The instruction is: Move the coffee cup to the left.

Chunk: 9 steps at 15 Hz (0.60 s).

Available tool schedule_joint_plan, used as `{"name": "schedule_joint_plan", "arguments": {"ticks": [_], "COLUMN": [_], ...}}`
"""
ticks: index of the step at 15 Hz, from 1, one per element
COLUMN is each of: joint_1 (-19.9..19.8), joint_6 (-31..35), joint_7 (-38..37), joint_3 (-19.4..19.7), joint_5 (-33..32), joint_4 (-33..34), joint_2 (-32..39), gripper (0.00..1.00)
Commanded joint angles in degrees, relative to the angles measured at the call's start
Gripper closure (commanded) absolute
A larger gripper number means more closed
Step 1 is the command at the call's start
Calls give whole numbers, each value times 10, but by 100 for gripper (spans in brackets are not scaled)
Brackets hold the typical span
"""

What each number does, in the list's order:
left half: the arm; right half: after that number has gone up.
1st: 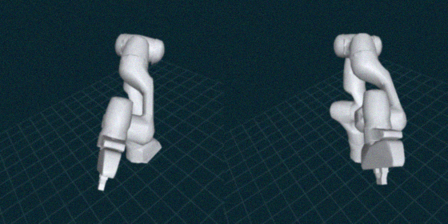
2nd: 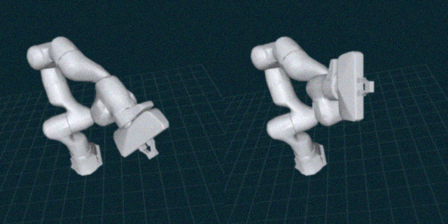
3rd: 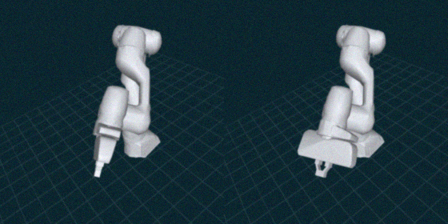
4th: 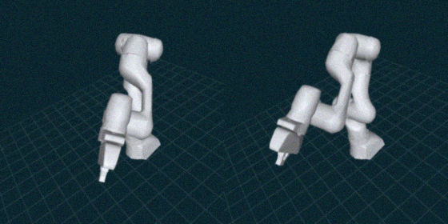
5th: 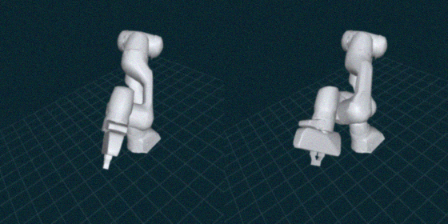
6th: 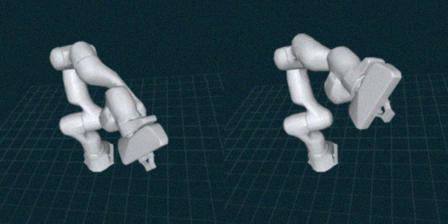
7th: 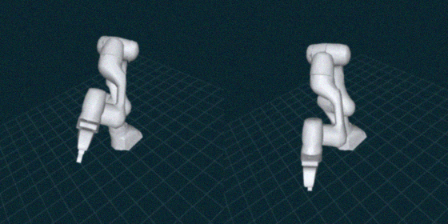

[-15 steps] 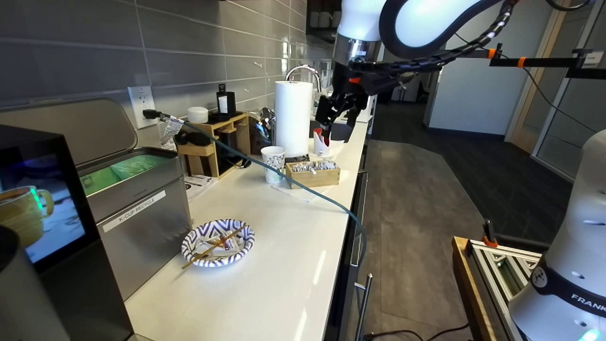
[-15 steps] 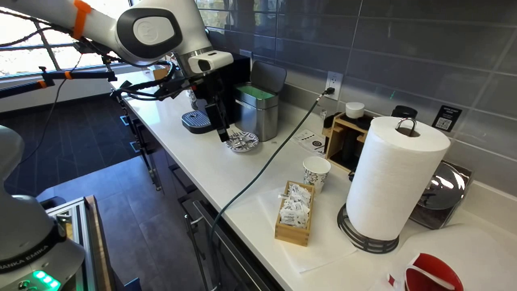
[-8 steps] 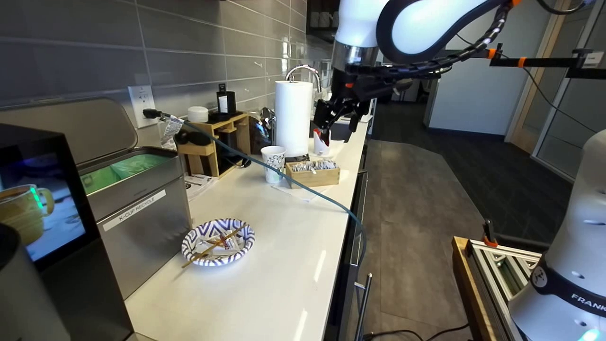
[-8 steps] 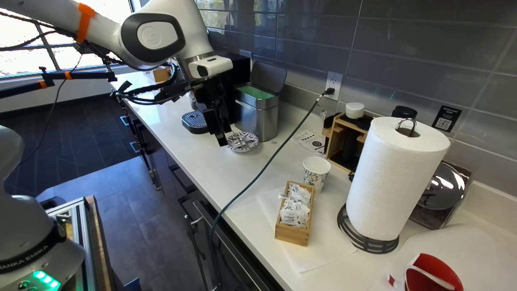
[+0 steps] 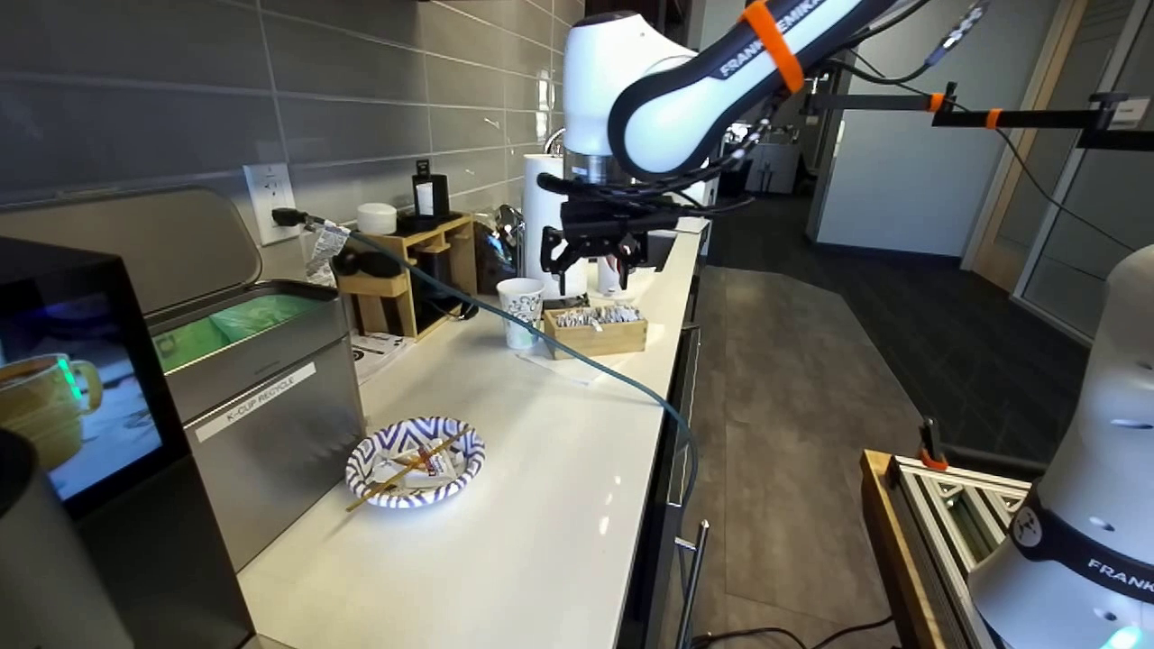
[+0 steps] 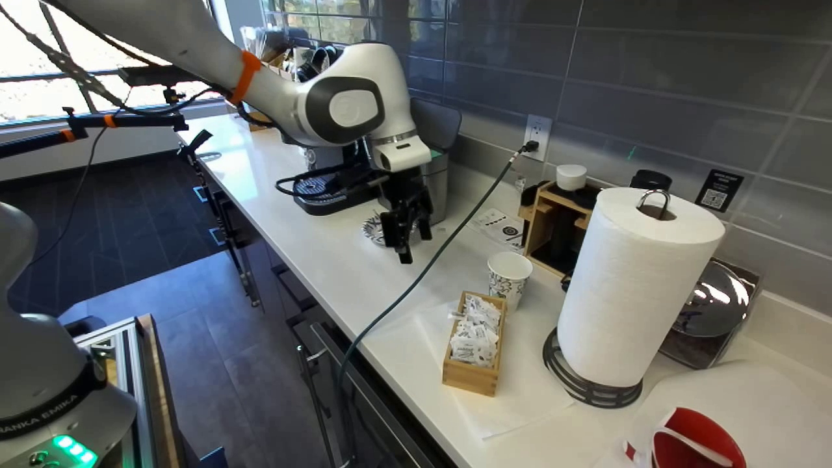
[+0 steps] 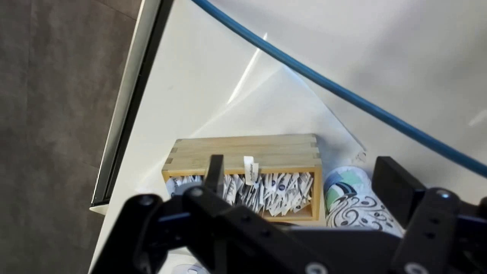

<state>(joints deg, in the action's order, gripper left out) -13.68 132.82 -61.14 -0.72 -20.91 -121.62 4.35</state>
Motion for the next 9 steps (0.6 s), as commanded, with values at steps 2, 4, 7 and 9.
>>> {"name": "schedule_joint_plan", "arguments": {"ticks": [2,4,7,9], "joint_1": [41,52,56,62], "joint_6": [1,1,-22,-1], "joint_7": [-94,-112,-92,-78], "joint_3": [73,102,123,132], "joint_5": [-2,-11,23,15], "joint_4": [152,199,244,213], "joint_2": [118,151,192,165], "gripper": [0,0,0,0]}}
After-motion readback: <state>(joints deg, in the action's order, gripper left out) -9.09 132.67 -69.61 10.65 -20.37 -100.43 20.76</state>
